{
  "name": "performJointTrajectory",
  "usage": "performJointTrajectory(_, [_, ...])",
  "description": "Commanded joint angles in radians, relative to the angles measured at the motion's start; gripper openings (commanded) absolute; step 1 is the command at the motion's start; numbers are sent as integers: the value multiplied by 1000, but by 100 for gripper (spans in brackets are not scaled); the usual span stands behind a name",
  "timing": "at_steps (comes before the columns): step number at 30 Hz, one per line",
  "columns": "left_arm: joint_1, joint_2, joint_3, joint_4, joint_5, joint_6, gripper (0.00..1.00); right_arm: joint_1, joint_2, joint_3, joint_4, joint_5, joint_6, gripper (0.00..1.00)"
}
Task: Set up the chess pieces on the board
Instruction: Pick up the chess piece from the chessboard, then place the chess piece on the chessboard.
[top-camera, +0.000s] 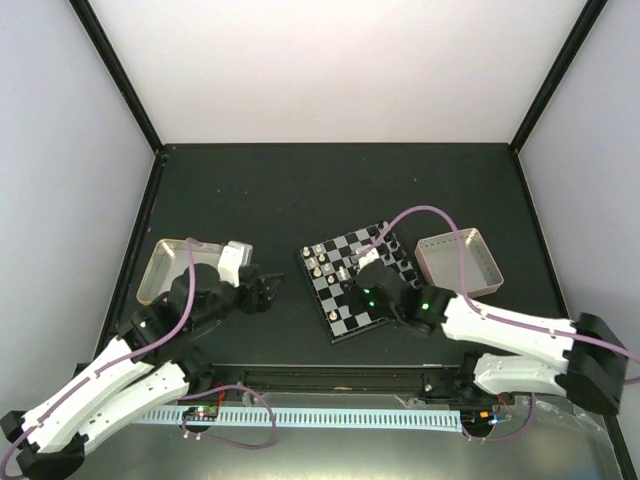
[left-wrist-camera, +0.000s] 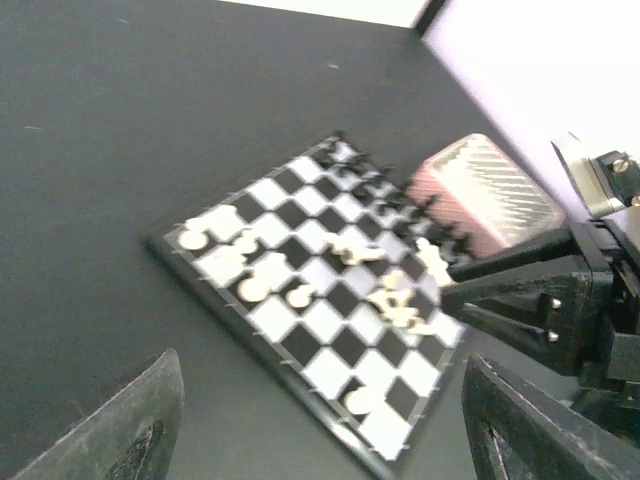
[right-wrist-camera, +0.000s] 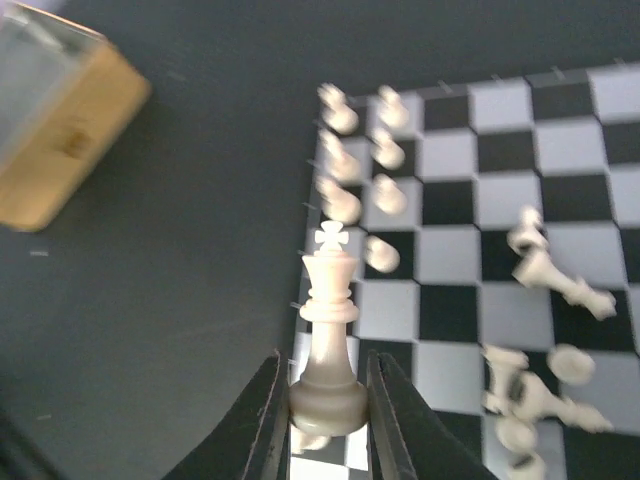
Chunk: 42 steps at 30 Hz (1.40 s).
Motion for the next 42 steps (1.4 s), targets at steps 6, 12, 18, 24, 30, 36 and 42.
performJointTrajectory(6, [6, 170, 5, 405, 493, -205, 79, 1, -323, -132, 309, -321, -338, 6])
performJointTrajectory(12, [6, 273, 27, 508, 667, -281, 78, 3, -359, -133, 315, -461, -424, 6])
performJointTrajectory(18, [7, 362, 78, 453, 707, -257, 54, 2, -354, -129, 322, -513, -451, 6])
performJointTrajectory(24, [8, 355, 83, 447, 681, -245, 30, 2, -352, -128, 309, -518, -459, 6])
performJointTrajectory(30, [8, 361, 72, 487, 781, -272, 12, 2, -332, -113, 280, -463, -422, 7])
performJointTrajectory(36, [7, 377, 74, 458, 787, -257, 2, 2, -308, -91, 236, -387, -377, 21])
performJointTrajectory(42, [8, 356, 75, 363, 571, -179, 2, -2, -345, -151, 208, -256, -309, 68])
